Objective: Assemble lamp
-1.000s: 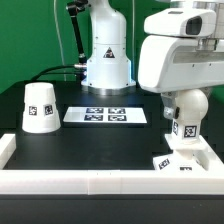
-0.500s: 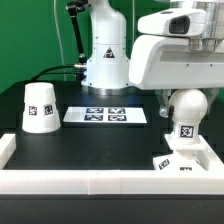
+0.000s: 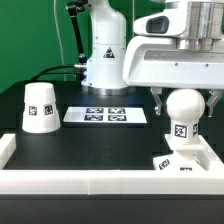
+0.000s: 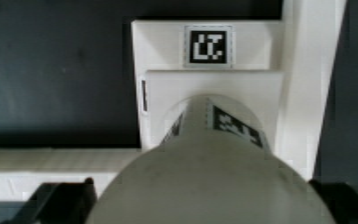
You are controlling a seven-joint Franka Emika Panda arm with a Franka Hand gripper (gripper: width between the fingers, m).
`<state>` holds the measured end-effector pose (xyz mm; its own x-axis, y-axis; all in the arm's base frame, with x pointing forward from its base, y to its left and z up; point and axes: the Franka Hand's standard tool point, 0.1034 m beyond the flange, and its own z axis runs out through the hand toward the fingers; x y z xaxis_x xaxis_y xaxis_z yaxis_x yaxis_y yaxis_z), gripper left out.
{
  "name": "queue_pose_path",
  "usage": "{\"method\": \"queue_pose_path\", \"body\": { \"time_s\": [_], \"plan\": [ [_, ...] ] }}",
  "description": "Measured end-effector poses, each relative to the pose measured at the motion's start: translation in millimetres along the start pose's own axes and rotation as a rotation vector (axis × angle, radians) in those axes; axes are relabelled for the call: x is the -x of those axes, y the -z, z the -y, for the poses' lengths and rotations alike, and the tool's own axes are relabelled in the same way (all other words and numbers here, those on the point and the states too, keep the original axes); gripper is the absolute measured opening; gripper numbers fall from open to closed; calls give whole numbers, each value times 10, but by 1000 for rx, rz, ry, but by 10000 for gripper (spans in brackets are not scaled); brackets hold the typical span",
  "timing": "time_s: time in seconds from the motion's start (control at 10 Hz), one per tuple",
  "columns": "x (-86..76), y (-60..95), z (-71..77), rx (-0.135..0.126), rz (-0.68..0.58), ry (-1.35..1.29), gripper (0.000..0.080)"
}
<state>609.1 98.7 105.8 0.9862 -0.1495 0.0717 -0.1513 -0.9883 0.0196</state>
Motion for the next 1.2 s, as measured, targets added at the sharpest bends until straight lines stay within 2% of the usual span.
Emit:
{"method": "queue_pose_path", "body": {
  "time_s": [0.6, 1.2],
  "plan": [
    [21, -4, 2, -13, 18, -346, 576],
    [53, 8, 21, -48, 120, -927, 576]
  ]
}}
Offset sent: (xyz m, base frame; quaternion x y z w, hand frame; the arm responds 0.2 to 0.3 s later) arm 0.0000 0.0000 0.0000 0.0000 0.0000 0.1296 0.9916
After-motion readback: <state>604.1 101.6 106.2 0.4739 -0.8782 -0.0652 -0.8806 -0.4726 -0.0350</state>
